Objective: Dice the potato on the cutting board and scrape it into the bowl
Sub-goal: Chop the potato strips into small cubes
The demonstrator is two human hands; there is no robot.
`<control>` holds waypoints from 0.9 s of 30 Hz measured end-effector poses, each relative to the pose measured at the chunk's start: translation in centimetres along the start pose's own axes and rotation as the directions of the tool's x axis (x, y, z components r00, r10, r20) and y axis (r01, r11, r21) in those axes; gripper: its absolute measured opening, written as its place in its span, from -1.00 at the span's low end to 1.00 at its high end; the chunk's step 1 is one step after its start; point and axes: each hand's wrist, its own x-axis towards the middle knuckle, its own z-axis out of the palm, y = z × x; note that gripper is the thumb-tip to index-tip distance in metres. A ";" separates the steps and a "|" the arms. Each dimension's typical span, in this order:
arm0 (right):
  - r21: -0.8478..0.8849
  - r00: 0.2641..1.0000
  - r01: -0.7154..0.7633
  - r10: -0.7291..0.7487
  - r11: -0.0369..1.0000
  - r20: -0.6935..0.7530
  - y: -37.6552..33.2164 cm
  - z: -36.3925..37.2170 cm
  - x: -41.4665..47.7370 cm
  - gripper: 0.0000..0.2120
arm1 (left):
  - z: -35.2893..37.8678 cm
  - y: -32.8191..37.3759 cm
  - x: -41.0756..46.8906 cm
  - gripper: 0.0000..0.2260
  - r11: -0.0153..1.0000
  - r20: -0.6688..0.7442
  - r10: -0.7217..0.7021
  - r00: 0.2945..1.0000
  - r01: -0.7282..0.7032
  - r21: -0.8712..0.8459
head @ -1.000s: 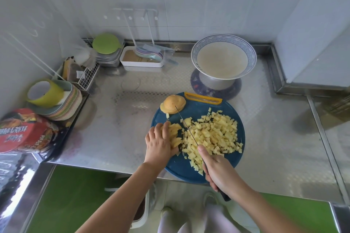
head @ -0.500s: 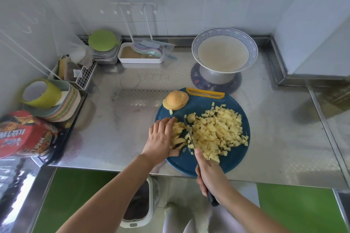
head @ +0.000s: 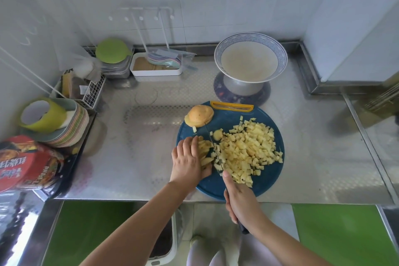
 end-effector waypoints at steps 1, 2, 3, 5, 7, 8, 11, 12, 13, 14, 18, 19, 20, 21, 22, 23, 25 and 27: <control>0.000 1.000 -0.001 0.001 1.000 -0.003 0.0 0.0 0.0 -0.34 | 0.0 -0.1 0.1 -0.26 1.000 -0.010 0.006 1.000 -0.006 0.005; -0.003 1.000 -0.004 0.004 1.000 -0.004 0.0 0.1 0.0 -0.33 | 0.1 -0.3 0.2 -0.28 1.000 -0.015 0.021 1.000 -0.021 0.011; -0.009 1.000 -0.008 0.008 1.000 -0.006 0.0 0.1 0.1 -0.33 | 0.2 -0.6 0.2 -0.30 0.999 -0.017 0.044 0.999 -0.044 0.011; -0.013 1.000 -0.023 0.023 1.000 -0.013 -0.2 0.1 0.3 -0.35 | 0.4 -1.3 0.3 -0.34 0.995 -0.026 0.104 0.994 -0.103 0.006; -0.012 0.999 -0.036 0.035 0.999 -0.015 -0.4 0.1 0.7 -0.37 | 0.3 -2.2 0.4 -0.35 0.987 -0.035 0.159 0.987 -0.159 0.009; -0.018 0.999 -0.039 0.039 0.999 -0.014 -0.5 0.1 0.9 -0.37 | 0.3 -2.5 0.5 -0.36 0.983 -0.039 0.184 0.982 -0.184 0.008; -0.044 0.998 -0.059 0.058 0.997 -0.010 -0.9 0.2 1.3 -0.37 | 0.1 -2.7 0.6 -0.35 0.981 -0.019 0.192 0.981 -0.192 -0.013; -0.050 0.998 -0.067 0.066 0.997 -0.008 -1.0 0.4 1.4 -0.37 | 0.1 -2.7 0.6 -0.33 0.983 -0.008 0.181 0.984 -0.181 -0.022; -0.046 0.997 -0.076 0.076 0.996 -0.008 -1.1 0.5 1.4 -0.37 | 0.1 -2.6 0.5 -0.30 0.985 0.009 0.166 0.986 -0.166 -0.037; -0.028 0.996 -0.087 0.087 0.996 -0.007 -1.3 0.7 1.4 -0.37 | 0.1 -2.6 0.4 -0.26 0.987 0.023 0.152 0.988 -0.150 -0.052; 0.019 0.998 -0.068 0.067 0.998 0.006 -1.6 1.5 1.4 -0.39 | 0.2 -2.8 0.2 -0.21 0.993 0.034 0.107 0.994 -0.106 -0.052; 0.022 0.999 -0.052 0.052 0.998 -0.003 -1.6 1.7 1.3 -0.39 | 0.3 -2.8 0.2 -0.23 0.993 0.031 0.107 0.994 -0.105 -0.053; 0.028 0.999 -0.036 0.036 0.999 -0.017 -1.4 1.7 1.3 -0.39 | 0.4 -2.8 0.3 -0.25 0.992 0.020 0.111 0.994 -0.109 -0.058; 0.034 0.999 -0.016 0.017 0.999 -0.029 -1.2 1.8 1.1 -0.39 | 0.4 -2.8 0.3 -0.28 0.992 0.009 0.113 0.994 -0.112 -0.062; 0.038 0.999 0.004 -0.002 0.999 -0.036 -0.9 1.8 0.9 -0.39 | 0.5 -2.8 0.3 -0.29 0.992 -0.003 0.114 0.993 -0.114 -0.062; 0.041 0.999 0.015 -0.014 0.999 -0.036 -0.6 1.8 0.6 -0.38 | 0.5 -2.7 0.2 -0.30 0.991 -0.014 0.114 0.993 -0.115 -0.063; 0.077 1.000 -0.008 0.010 0.997 -0.019 0.3 1.8 -0.1 -0.37 | 0.7 -2.6 -0.1 -0.33 0.992 -0.054 0.101 0.993 -0.105 -0.072; 0.139 0.998 -0.068 0.066 0.988 0.016 0.9 1.8 -0.7 -0.37 | 0.9 -2.3 -0.6 -0.36 0.992 -0.088 0.073 0.993 -0.082 -0.099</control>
